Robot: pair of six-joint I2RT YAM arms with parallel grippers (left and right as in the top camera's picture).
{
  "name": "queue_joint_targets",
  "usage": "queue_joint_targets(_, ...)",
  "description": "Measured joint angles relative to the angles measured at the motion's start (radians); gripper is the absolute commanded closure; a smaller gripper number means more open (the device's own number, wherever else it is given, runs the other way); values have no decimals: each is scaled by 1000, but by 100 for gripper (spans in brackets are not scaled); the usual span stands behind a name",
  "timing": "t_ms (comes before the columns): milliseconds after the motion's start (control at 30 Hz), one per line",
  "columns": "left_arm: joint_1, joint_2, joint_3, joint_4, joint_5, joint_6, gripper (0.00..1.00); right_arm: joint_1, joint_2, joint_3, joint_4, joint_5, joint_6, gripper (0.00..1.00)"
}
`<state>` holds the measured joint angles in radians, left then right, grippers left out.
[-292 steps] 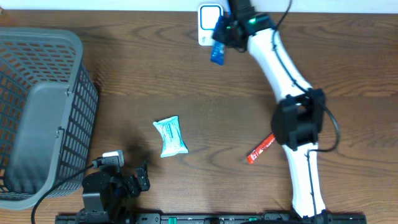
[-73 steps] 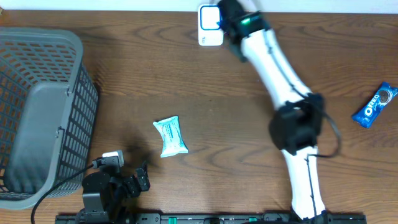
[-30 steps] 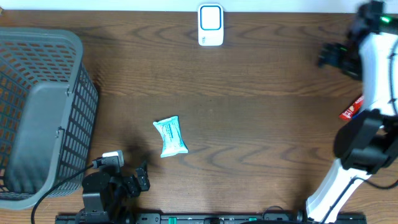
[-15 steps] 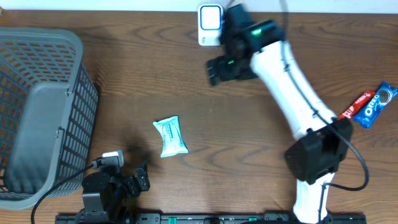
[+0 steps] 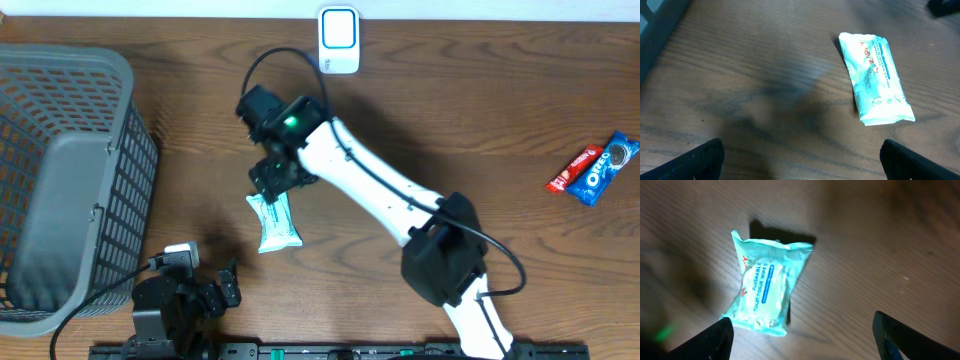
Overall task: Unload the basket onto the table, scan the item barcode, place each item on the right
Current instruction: 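Reach the right gripper to the teal wipes pack and grasp it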
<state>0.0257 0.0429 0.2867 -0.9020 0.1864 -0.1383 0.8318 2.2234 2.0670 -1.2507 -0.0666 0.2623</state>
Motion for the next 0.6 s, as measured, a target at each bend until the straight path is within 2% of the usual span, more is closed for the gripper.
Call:
queue_joint_targets(233,0,0,0,0,0,0,0,84,55,0,11,37,28,18)
queue_joint_targets(500,0,0,0,0,0,0,0,138,106,0,14,58,70,15)
queue_joint_targets(600,0,0,0,0,0,0,0,150,126,0,23,88,104,18)
